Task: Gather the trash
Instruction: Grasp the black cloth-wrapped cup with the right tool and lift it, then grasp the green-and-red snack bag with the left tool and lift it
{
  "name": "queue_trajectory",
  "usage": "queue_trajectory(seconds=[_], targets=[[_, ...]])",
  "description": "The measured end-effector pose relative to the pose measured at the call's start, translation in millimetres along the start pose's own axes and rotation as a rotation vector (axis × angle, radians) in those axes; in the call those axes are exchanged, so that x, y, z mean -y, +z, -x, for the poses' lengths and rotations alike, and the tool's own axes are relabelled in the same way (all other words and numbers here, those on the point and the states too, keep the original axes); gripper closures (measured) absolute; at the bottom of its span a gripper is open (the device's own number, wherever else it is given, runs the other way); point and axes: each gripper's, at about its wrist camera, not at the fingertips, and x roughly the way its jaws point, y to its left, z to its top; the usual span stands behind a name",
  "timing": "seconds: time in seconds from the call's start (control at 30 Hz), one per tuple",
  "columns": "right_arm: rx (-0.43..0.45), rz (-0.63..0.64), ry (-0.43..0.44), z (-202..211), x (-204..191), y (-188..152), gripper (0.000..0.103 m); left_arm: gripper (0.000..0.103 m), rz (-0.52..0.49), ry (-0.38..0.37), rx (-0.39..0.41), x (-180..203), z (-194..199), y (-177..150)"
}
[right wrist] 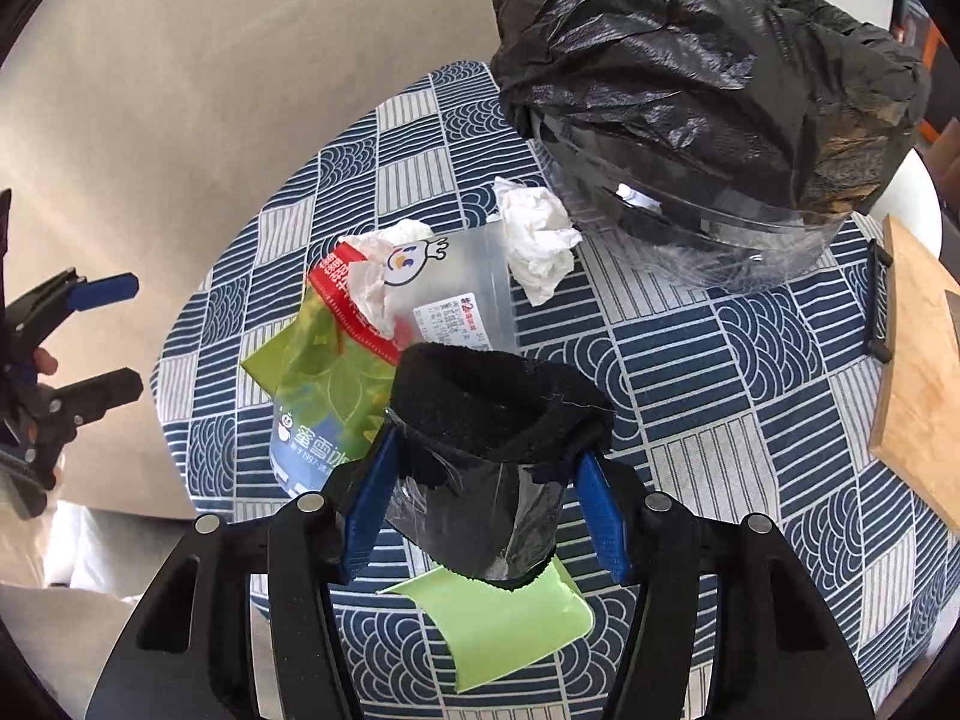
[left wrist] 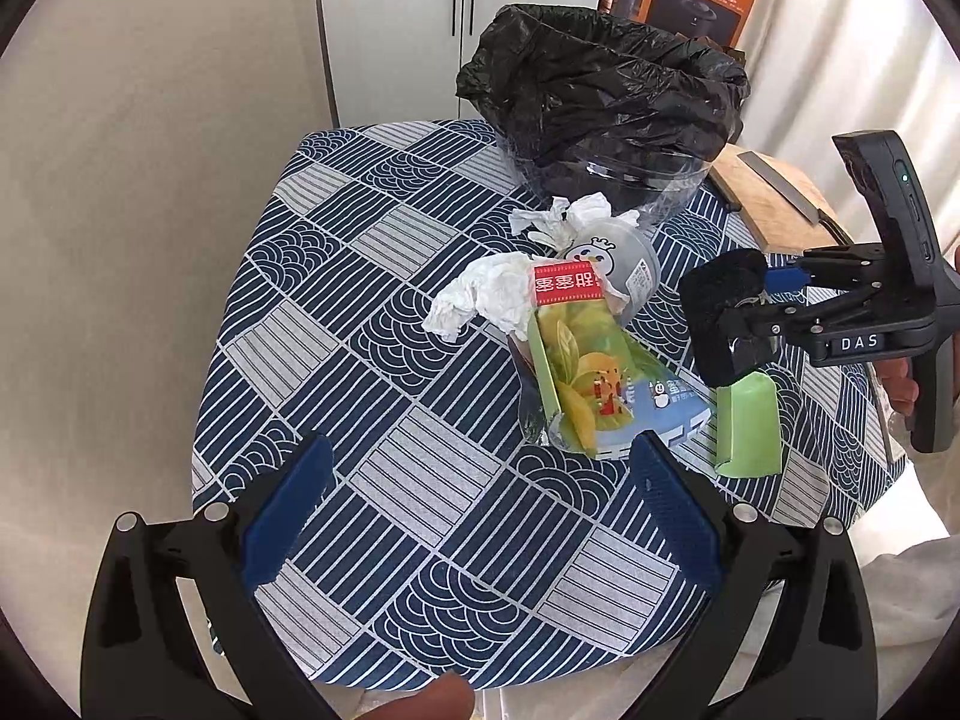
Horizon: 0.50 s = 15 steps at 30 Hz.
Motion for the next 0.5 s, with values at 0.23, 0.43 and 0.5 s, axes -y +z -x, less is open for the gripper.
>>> queue_trajectory(seconds=[0.23,0.43,0.5], targets=[[0.059,-0.076,-0.062,34,19,-15,0.049,0.006,-0.089,-0.086,-0.025,25,-24,12],[0.068,-0.139,-0.122,51,38,-35,0.049,0.006,-0.154,-0.169,-0.04,41,-43,29],[0.084,-0.166,-0.15,57,43,-42,0.048,0.006,-0.174,-0.175,-0.045,43,-49,36]])
